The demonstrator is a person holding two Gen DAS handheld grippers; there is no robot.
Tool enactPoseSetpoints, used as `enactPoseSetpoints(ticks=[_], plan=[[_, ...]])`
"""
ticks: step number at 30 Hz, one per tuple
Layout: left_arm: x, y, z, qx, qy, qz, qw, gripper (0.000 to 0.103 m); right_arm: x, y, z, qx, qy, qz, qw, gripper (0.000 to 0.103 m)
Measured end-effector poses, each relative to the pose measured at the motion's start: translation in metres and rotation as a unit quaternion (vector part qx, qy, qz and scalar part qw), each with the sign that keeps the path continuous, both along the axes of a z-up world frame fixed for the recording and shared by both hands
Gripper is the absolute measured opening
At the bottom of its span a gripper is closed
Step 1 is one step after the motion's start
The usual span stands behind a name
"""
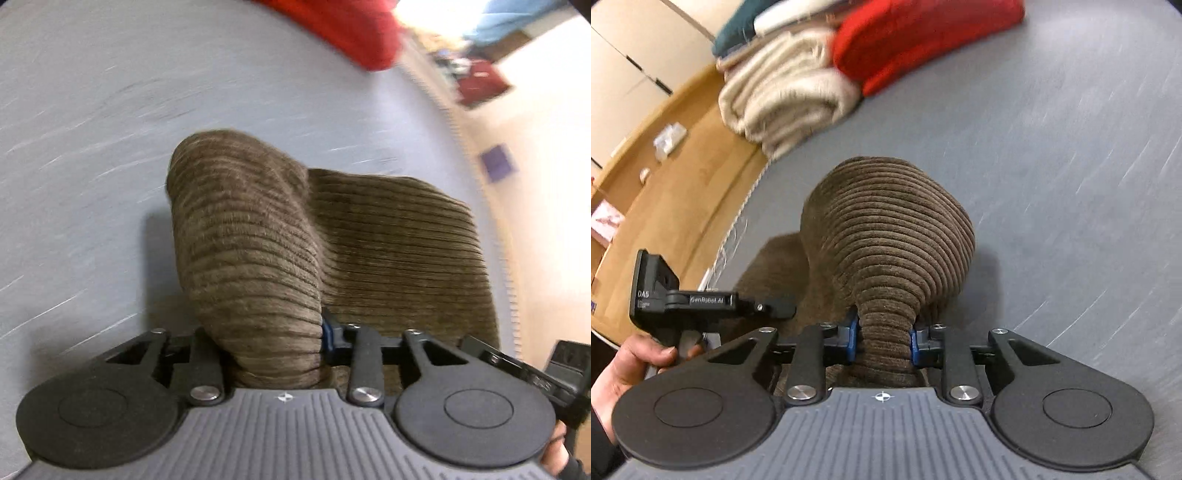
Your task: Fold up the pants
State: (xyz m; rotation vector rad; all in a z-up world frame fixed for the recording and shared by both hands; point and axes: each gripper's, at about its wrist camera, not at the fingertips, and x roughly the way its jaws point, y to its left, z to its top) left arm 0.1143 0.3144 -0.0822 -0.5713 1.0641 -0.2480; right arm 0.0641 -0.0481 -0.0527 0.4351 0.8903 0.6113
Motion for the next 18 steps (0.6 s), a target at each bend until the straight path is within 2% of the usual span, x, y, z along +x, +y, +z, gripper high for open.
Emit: enactPoseSetpoints(ticks=[6,8,9,10,11,12,13,14,15,17,18], plan=[[0.044,-0.084,0.035,-0.033,-0.072,-0.041,0.996,0.039,0.021,-0.085,0.061,-0.038,-0.074,-0.016,0.996,0.026],[0.057,-0.109,0.043,-0.052,-0.093,-0.048,0.9932,0.044,0.031,-0.116,0.078,-0.042,-0.092,-0.03,0.994,0.026],[0.059,-0.12,0.044,-0.051,-0.096,-0.046,0.993,0.05,0.037,-0.13,0.08,-0.046,-0.095,-0.037,0.994,0.027],[0.061,-0.133,0.043,-0.027,-0.097,-0.04,0.9941,0.068,0.043,-0.144,0.079,-0.057,-0.091,-0.046,0.993,0.033],[0.065,-0.142,0.044,0.027,-0.094,-0.026,0.9949,0.086,0.053,-0.159,0.074,-0.087,-0.077,-0.067,0.991,0.038],[0.068,-0.152,0.045,0.109,-0.089,-0.003,0.99,0.086,0.063,-0.171,0.068,-0.131,-0.059,-0.1,0.985,0.049],[0.069,-0.159,0.043,0.159,-0.085,0.009,0.9836,0.079,0.071,-0.184,0.061,-0.182,-0.039,-0.148,0.971,0.051],[0.071,-0.163,0.042,0.19,-0.079,0.017,0.9784,0.069,0.076,-0.198,0.057,-0.222,-0.021,-0.193,0.956,0.049],[0.071,-0.166,0.043,0.189,-0.078,0.017,0.9787,0.065,0.077,-0.209,0.055,-0.226,-0.017,-0.207,0.952,0.049],[0.069,-0.169,0.045,0.141,-0.089,-0.005,0.986,0.055,0.073,-0.22,0.053,-0.211,-0.022,-0.187,0.959,0.049],[0.067,-0.172,0.048,0.126,-0.097,-0.025,0.9869,0.051,0.07,-0.218,0.052,-0.211,-0.029,-0.166,0.963,0.049]])
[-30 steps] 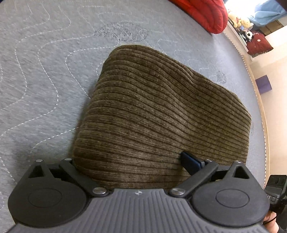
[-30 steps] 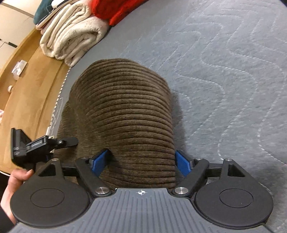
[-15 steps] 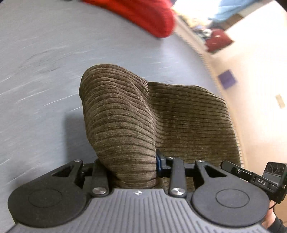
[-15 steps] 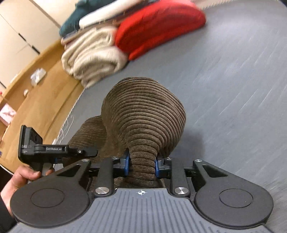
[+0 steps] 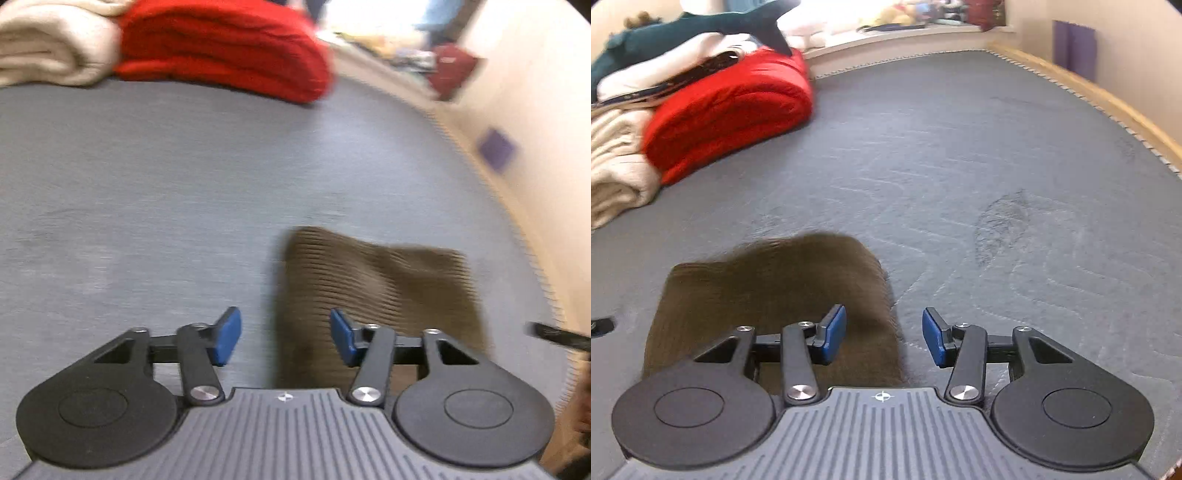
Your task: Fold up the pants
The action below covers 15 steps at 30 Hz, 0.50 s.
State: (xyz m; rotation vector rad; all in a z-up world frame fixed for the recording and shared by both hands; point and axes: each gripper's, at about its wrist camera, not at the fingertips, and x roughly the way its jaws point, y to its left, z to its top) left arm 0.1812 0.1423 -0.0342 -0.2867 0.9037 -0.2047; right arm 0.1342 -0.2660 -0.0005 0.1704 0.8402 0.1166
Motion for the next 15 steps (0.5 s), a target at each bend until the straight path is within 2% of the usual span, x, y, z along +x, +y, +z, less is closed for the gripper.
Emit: enactPoseSetpoints(ticks=[1,3,4,5,7,8,10,11,13,15], plan=[[-0.003,-0.009,0.001,0.003,-0.007,-0.027,0.9996,0.047,-0.003,0.006,-0.002,-0.004,-0.002,0.028,1.0,0.049],[-0.012,-0.026,-0.001,0.032,-0.019,-0.074,0.9965,0.044,-0.006,0.024,-0.008,-0.008,0.005,0.086,0.996,0.049],[-0.014,-0.034,-0.004,0.047,-0.02,-0.097,0.994,0.036,-0.007,0.035,-0.012,-0.012,0.009,0.115,0.993,0.049],[-0.015,-0.042,-0.01,0.056,-0.013,-0.118,0.9914,0.031,-0.008,0.046,-0.018,-0.023,0.011,0.148,0.989,0.049],[-0.023,-0.051,-0.025,0.062,0.009,-0.145,0.9875,0.031,-0.008,0.064,-0.03,-0.055,0.023,0.201,0.978,0.046],[-0.025,-0.054,-0.035,0.071,0.027,-0.156,0.9847,0.028,-0.007,0.072,-0.042,-0.08,0.043,0.225,0.97,0.045],[-0.029,-0.068,-0.062,0.127,0.079,-0.175,0.9732,0.022,-0.007,0.081,-0.069,-0.13,0.085,0.256,0.954,0.046],[-0.032,-0.078,-0.078,0.163,0.108,-0.187,0.9626,0.022,-0.009,0.085,-0.072,-0.147,0.082,0.276,0.946,0.046],[-0.039,-0.089,-0.081,0.198,0.098,-0.204,0.9539,0.022,-0.004,0.09,-0.065,-0.154,0.089,0.29,0.941,0.046],[-0.039,-0.088,-0.073,0.197,0.099,-0.199,0.9548,0.022,0.0,0.085,-0.057,-0.146,0.096,0.287,0.942,0.046]])
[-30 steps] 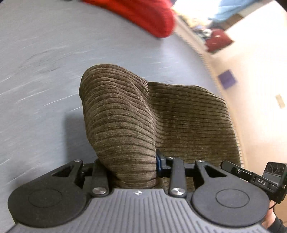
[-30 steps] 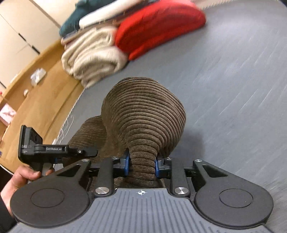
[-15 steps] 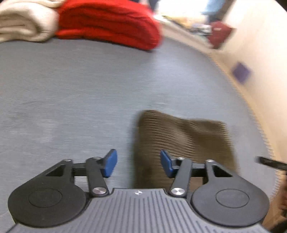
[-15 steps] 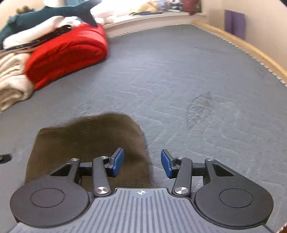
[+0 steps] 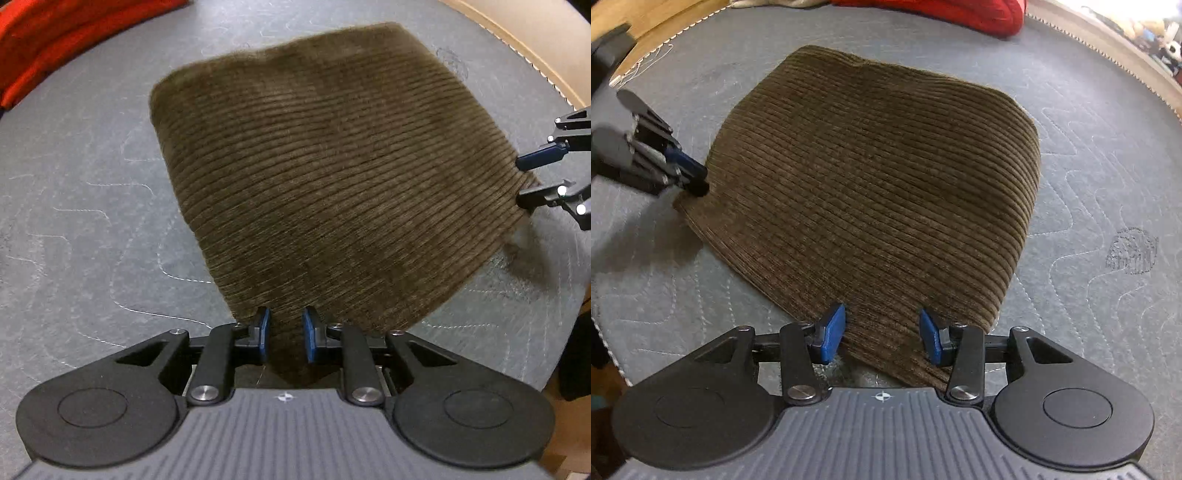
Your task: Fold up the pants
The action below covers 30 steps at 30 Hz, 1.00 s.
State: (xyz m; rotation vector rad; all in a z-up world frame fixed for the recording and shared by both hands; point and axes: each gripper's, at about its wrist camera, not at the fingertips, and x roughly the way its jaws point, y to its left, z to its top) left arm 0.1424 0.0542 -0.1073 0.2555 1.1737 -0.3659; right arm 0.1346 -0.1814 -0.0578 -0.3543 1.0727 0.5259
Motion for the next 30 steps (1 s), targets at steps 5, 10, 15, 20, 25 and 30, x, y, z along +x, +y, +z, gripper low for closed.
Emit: enactPoseSetpoints(ticks=[5,10,15,20,25,30], plan=[[0.005,0.023,0.03,-0.055,-0.051,0.046,0.9961,0.028,0.029,-0.028,0.035,0.09,-0.081,-0.104,0.987,0.045],[0.013,0.017,0.044,-0.086,-0.077,0.07,0.9908,0.028,0.073,-0.034,0.035,0.101,-0.148,-0.215,0.96,0.048],[0.024,0.016,0.033,-0.071,-0.072,0.08,0.9916,0.028,0.117,-0.029,0.012,0.107,-0.133,-0.23,0.958,0.048],[0.026,0.016,0.043,-0.087,-0.085,0.081,0.9893,0.028,0.143,-0.014,-0.017,0.049,-0.127,-0.235,0.962,0.043],[0.034,0.015,0.014,-0.056,-0.053,0.074,0.9943,0.032,0.16,-0.019,-0.037,0.008,-0.131,-0.284,0.95,0.042],[0.038,0.019,0.027,-0.069,-0.059,0.086,0.9921,0.032,0.159,-0.027,-0.023,0.032,-0.138,-0.299,0.944,0.042]])
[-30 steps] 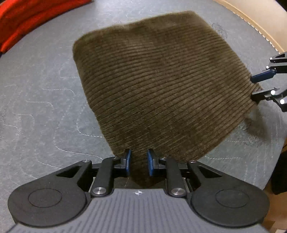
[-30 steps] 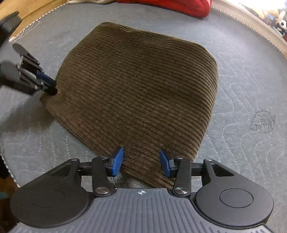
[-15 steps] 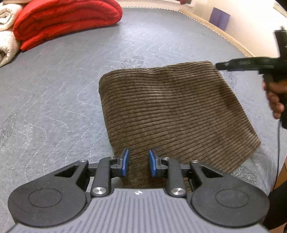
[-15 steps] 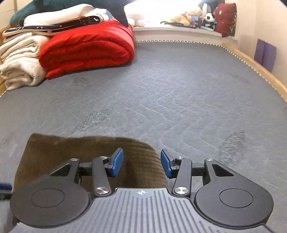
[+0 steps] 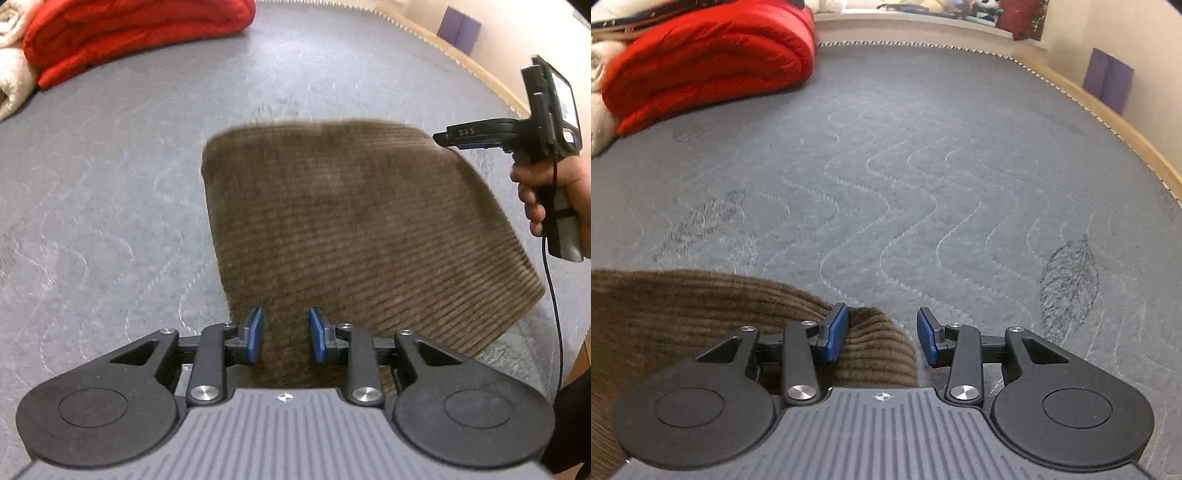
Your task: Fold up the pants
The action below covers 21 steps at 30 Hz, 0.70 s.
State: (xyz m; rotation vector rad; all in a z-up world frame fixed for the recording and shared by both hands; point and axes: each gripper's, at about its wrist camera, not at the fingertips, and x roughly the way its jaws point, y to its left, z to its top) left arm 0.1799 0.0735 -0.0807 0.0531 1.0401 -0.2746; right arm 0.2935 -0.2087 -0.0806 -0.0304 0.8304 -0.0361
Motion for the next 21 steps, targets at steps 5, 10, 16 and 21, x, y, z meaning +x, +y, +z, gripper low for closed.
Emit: enactPoseSetpoints(ticks=[5,10,16,21], plan=[[0.001,0.003,0.024,-0.006,-0.076,0.034,0.9965,0.032,-0.029,-0.005,0.046,0.026,-0.078,0.025,0.996,0.044],[0.013,-0.008,-0.001,0.029,-0.023,0.032,0.9988,0.037,-0.064,-0.001,0.058,0.036,-0.051,0.075,0.995,0.049],[0.001,-0.017,0.022,0.018,-0.056,0.024,0.998,0.042,-0.12,0.006,0.062,0.026,0.015,0.112,0.993,0.049],[-0.006,-0.023,-0.005,0.066,-0.005,0.017,0.9977,0.059,-0.15,0.019,0.02,-0.043,0.127,0.147,0.98,0.053]])
